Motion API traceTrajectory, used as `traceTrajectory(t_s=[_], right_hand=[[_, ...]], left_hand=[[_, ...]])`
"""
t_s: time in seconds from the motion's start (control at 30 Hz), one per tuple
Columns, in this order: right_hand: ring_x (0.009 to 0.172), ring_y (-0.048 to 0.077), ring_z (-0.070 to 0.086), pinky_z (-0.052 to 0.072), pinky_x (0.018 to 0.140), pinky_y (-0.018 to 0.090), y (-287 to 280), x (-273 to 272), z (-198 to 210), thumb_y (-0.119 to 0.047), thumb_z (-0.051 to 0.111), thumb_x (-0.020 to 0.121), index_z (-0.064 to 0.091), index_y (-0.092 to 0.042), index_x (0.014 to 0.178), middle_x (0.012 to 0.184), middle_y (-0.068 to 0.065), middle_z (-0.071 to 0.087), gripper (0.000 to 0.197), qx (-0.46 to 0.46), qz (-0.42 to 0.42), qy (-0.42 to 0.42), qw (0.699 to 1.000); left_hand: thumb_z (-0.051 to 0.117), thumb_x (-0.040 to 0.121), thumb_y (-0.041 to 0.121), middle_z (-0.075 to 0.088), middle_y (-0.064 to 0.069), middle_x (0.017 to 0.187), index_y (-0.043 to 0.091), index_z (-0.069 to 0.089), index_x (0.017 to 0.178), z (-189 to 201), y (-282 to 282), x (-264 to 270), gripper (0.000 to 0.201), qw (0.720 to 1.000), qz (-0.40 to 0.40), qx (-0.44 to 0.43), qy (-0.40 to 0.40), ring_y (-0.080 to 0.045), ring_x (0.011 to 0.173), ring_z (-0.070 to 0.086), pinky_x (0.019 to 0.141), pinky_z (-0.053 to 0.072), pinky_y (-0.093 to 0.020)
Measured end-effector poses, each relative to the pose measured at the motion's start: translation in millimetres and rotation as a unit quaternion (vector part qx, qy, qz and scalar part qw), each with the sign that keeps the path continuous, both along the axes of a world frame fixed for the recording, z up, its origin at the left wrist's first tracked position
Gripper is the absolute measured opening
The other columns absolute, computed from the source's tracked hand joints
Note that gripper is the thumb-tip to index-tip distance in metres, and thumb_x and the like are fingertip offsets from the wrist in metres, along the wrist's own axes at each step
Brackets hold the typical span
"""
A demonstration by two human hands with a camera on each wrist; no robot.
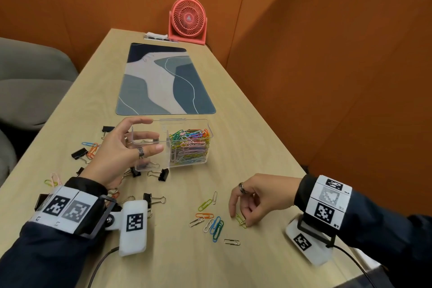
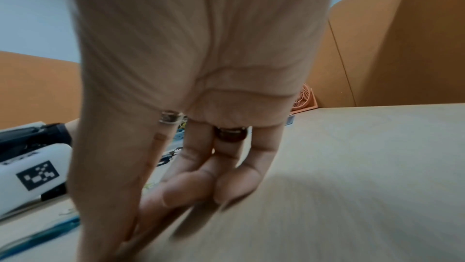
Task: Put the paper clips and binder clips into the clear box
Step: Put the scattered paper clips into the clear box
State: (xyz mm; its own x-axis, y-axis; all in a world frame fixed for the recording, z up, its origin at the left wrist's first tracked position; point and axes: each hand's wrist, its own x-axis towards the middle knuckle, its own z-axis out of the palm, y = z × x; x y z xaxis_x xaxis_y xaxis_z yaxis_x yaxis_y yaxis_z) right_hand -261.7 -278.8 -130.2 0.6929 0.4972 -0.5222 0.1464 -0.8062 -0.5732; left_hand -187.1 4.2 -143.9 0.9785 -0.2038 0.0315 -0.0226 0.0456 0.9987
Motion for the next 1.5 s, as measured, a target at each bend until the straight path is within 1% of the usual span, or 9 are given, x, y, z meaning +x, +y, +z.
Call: traceTrajectory(t_s=[0.13,0.27,0.4,0.47,0.6,0.73,1.0,1.23,1.5], right_hand=[[0.059,0.002,0.052,0.041,0.065,0.013,3,9,-3,-0.017,0.075,0.077,0.067,-0.017,0.099,0.073,-0.002,0.065,0.023,-0.036,0.026,-0.009,0.999],[0.059,0.001,0.053,0.042,0.064,0.013,5,15,-6,-0.02,0.075,0.076,0.069,-0.014,0.088,0.07,-0.011,0.062,0.015,-0.063,0.033,-0.042,0.997],[0.065,0.005,0.044,0.035,0.06,0.012,5,16,-8,-0.026,0.075,0.077,0.069,-0.01,0.087,0.086,-0.005,0.048,0.02,-0.097,0.039,-0.082,0.991],[0.066,0.005,0.043,0.034,0.061,0.013,5,16,-10,-0.026,0.071,0.081,0.065,-0.009,0.088,0.085,-0.006,0.045,0.019,-0.11,0.045,-0.085,0.989],[0.063,0.001,0.049,0.037,0.062,0.011,8,19,-13,-0.023,0.065,0.086,0.059,-0.016,0.087,0.074,-0.012,0.053,0.01,-0.079,0.023,-0.119,0.989],[0.062,-0.002,0.053,0.04,0.063,0.008,18,27,-13,-0.021,0.072,0.081,0.063,-0.016,0.099,0.073,-0.012,0.058,0.021,-0.002,-0.038,-0.133,0.99],[0.055,-0.008,0.053,0.039,0.059,0.003,30,42,-13,-0.019,0.071,0.081,0.068,-0.011,0.095,0.071,-0.011,0.06,0.016,-0.051,-0.011,-0.112,0.992],[0.063,0.007,0.05,0.039,0.062,0.013,32,41,-10,-0.021,0.063,0.088,0.059,-0.017,0.089,0.082,0.0,0.061,0.005,-0.112,0.04,-0.094,0.988],[0.062,0.0,0.055,0.041,0.065,0.007,27,34,-4,-0.019,0.07,0.082,0.066,-0.01,0.096,0.079,-0.004,0.064,0.017,-0.033,0.008,-0.095,0.995]], left_hand=[[0.075,0.057,0.012,0.068,-0.011,0.106,0.032,0.06,0.106,0,0,0,0.055,1.0,0.001,-0.002,0.001,-0.032,0.097,0.065,0.087,0.049,-0.057],[0.076,0.056,0.012,0.068,-0.012,0.106,0.032,0.06,0.106,0,0,0,0.056,1.0,0.0,-0.004,0.001,-0.03,0.093,0.066,0.087,0.049,-0.058],[0.076,0.057,0.013,0.068,-0.011,0.107,0.033,0.06,0.107,-1,1,1,0.056,1.0,0.0,-0.002,0.002,-0.029,0.094,0.066,0.086,0.05,-0.058],[0.076,0.056,0.013,0.068,-0.011,0.106,0.033,0.06,0.107,-1,1,1,0.056,1.0,0.0,-0.001,0.001,-0.028,0.092,0.067,0.085,0.05,-0.058],[0.077,0.055,0.013,0.068,-0.012,0.105,0.033,0.061,0.104,-1,0,1,0.055,1.0,0.002,-0.007,0.0,-0.027,0.088,0.066,0.085,0.049,-0.058],[0.076,0.055,0.012,0.068,-0.012,0.104,0.032,0.061,0.104,-1,0,1,0.055,1.0,0.0,-0.011,0.001,-0.027,0.089,0.065,0.085,0.049,-0.056],[0.076,0.056,0.012,0.068,-0.011,0.105,0.033,0.061,0.104,-3,0,2,0.054,1.0,-0.002,-0.007,-0.002,-0.027,0.089,0.067,0.08,0.052,-0.048],[0.076,0.056,0.012,0.068,-0.011,0.105,0.032,0.06,0.104,-2,0,2,0.055,1.0,-0.001,-0.005,-0.003,-0.026,0.089,0.067,0.082,0.052,-0.05],[0.076,0.055,0.013,0.069,-0.01,0.104,0.033,0.061,0.104,-2,1,2,0.055,1.0,0.0,0.002,-0.004,-0.027,0.09,0.067,0.085,0.05,-0.056]])
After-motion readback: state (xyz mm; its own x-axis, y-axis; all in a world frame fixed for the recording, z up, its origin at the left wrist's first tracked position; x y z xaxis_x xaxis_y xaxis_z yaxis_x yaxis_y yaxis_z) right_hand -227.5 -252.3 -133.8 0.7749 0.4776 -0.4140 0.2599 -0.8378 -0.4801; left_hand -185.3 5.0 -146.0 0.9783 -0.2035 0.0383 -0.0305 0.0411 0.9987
